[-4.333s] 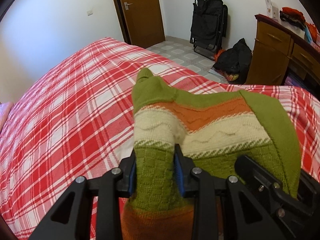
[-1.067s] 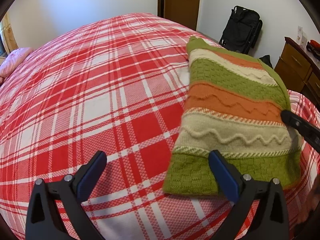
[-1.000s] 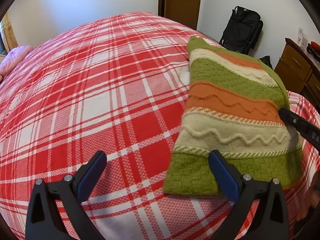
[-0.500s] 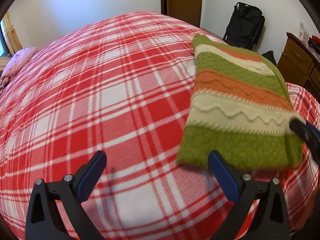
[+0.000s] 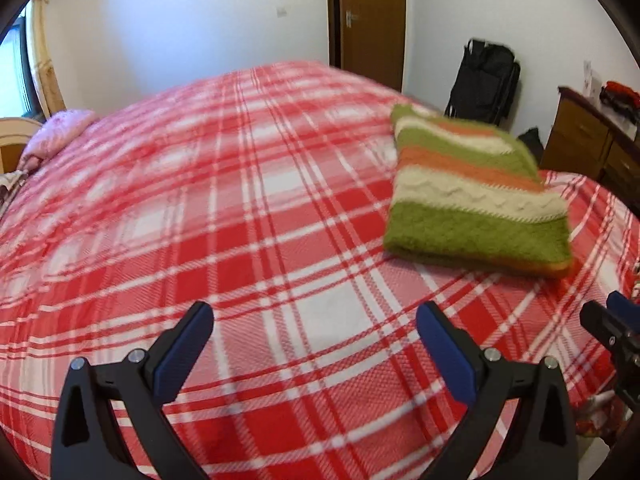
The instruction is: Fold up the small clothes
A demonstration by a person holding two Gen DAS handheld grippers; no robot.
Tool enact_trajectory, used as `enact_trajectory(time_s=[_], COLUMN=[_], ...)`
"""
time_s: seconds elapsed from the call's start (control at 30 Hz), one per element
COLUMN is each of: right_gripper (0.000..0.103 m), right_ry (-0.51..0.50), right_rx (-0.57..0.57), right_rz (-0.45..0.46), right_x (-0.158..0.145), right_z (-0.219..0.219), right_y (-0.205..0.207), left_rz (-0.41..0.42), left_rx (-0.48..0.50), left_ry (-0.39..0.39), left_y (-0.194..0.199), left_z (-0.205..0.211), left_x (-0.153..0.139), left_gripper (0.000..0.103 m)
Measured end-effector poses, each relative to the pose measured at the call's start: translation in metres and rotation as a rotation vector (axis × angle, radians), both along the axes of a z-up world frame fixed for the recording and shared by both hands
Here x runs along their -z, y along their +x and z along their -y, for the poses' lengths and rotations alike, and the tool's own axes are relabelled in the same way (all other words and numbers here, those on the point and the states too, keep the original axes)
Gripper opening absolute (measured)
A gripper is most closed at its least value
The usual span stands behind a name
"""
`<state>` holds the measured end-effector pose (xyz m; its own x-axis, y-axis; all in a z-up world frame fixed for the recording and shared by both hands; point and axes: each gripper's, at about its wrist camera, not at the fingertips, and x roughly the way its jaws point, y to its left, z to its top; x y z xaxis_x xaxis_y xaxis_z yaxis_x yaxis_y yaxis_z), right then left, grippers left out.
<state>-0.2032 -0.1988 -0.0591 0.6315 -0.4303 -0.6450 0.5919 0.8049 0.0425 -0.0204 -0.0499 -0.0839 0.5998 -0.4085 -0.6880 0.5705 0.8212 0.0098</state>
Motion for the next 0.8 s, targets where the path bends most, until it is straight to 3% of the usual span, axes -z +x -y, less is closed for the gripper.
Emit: enact_trajectory(time_s=[0.2,0.37,0.47,0.57,0.8], right_gripper=[0.069,0.069,0.070,0.079,0.080], right_ry=[-0.139,-0.156,-0.174,-0.190,-0.238], right_rx=[0.038,0.048,0.083,0.124,0.171], right_rz=[0.163,0.281,0.357,0.431,0.503], right_x=[-0.050,-0.083,-0.100,-0.112,-0.128], right_z=[-0.018,-0.023,-0.024,-0.024,-0.033], right_y=[-0.027,-0.041,-0.056,-0.071,-0.086], left_rz=[0.167,0.317,0.353,0.373,0.407], left_rx=[0.018,0.031,0.035,0.048,0.095], left_ry=[-0.058,-0.103,-0.129,-0.159,-0.203], left_y=[-0.032,-0.061,-0.071,-0.083,-0.101], left_z=[-0.015,-0.027,-0.028,-0.030,-0.028], left_x=[-0.048,-0.086,-0.104,-0.120,-0.138], left_gripper=[0.103,0.103,0.103,0.103,0.103])
